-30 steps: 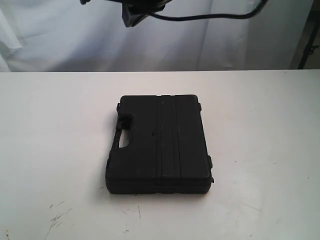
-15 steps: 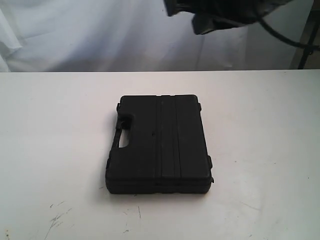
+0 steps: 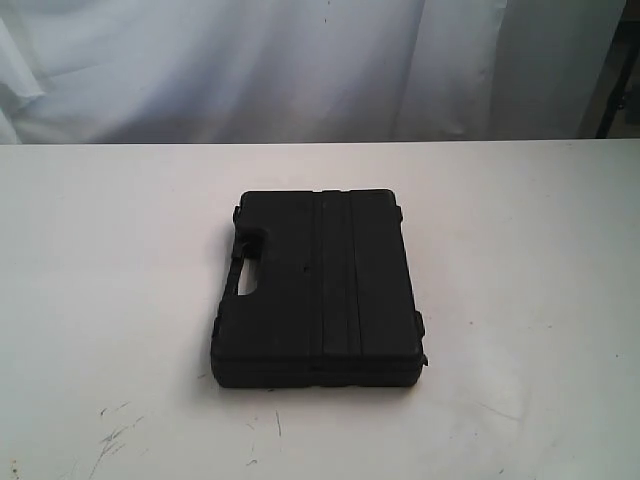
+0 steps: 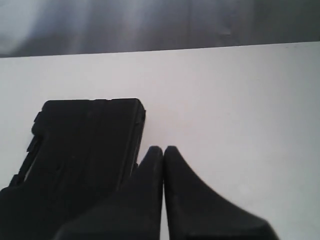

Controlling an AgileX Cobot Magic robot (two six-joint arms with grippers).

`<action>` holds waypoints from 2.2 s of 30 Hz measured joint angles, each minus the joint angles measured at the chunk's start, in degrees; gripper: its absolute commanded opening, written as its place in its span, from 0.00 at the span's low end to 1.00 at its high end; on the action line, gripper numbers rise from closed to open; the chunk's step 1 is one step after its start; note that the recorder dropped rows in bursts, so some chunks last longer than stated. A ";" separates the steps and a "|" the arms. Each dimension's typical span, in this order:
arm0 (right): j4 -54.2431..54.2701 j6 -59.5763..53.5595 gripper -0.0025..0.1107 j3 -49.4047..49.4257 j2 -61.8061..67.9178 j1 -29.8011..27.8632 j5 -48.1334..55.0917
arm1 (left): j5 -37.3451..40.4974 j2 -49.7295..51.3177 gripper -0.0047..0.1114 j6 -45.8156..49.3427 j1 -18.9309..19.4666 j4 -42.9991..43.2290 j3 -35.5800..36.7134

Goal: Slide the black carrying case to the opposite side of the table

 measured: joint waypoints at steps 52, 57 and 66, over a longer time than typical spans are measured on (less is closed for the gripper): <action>2.08 -8.21 0.02 48.54 -51.56 -12.94 -20.78 | 0.00 0.00 0.04 0.00 0.00 0.00 0.00; 8.21 -15.30 0.02 48.59 -51.81 -12.94 -21.00 | 0.00 0.00 0.04 0.00 0.00 0.00 0.00; 11.11 -18.38 0.02 48.59 -52.30 -14.02 -16.04 | 0.00 0.00 0.04 0.00 0.00 0.00 0.00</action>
